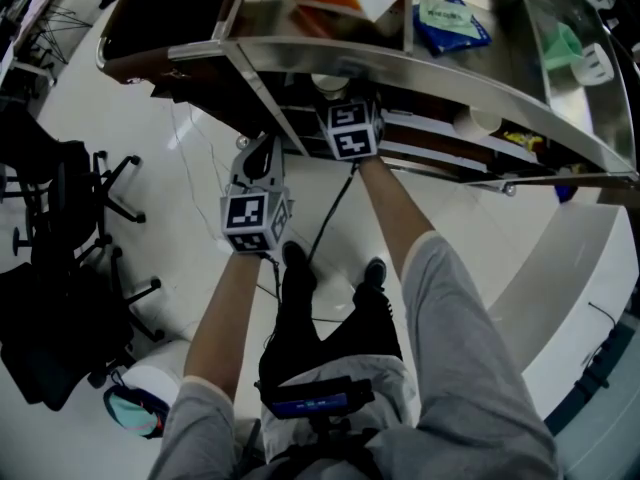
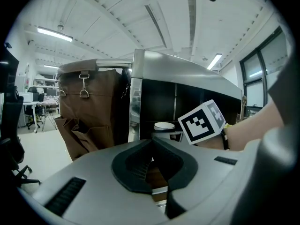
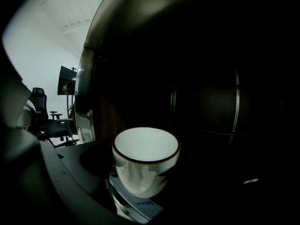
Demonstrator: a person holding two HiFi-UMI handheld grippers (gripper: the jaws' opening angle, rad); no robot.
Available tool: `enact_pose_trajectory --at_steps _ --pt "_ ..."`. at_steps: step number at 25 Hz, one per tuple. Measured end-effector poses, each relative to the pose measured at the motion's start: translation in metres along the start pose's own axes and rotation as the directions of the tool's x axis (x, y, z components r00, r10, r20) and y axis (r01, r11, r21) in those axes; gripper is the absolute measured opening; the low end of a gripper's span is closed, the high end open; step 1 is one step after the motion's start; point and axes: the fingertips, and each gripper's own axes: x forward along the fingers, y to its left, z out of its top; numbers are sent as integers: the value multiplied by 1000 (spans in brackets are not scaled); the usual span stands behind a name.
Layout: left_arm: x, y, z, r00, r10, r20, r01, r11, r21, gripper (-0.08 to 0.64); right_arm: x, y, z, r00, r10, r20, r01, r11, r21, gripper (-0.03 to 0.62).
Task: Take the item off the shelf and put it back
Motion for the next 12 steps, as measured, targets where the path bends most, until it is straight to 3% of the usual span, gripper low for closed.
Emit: enact_pose_trajectory --at_steps 12 --pt "-9 -1 -3 1000 13 -15 -13 1000 0 6 -24 -1 10 1000 9 17 -9 1000 -5 402"
